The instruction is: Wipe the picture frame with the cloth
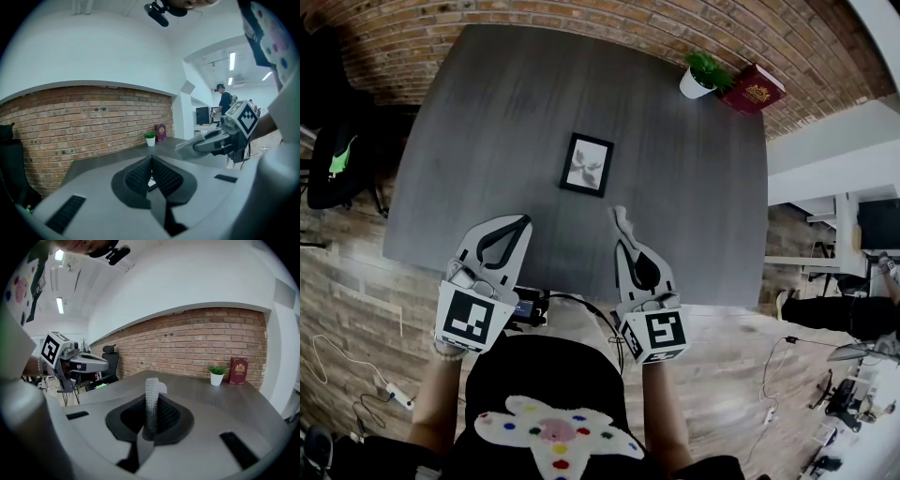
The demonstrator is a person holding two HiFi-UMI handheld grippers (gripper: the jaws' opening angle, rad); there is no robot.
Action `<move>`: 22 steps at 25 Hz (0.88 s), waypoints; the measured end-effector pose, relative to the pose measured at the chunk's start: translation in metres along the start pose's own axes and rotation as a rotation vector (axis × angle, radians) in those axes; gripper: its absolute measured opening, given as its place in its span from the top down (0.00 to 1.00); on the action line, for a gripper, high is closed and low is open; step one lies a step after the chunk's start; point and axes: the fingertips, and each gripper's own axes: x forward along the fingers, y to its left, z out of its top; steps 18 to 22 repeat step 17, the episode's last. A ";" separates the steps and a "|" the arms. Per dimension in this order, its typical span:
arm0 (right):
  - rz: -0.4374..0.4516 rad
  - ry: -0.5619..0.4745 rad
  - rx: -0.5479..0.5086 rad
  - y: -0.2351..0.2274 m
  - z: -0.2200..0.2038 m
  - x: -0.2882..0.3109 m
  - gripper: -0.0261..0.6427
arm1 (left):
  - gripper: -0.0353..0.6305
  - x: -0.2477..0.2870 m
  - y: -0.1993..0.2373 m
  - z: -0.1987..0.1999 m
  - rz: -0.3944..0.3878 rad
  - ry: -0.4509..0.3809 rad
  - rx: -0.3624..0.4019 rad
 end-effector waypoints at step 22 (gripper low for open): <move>0.010 -0.011 -0.017 0.003 0.005 0.002 0.93 | 0.93 -0.001 0.000 0.008 -0.006 -0.006 0.027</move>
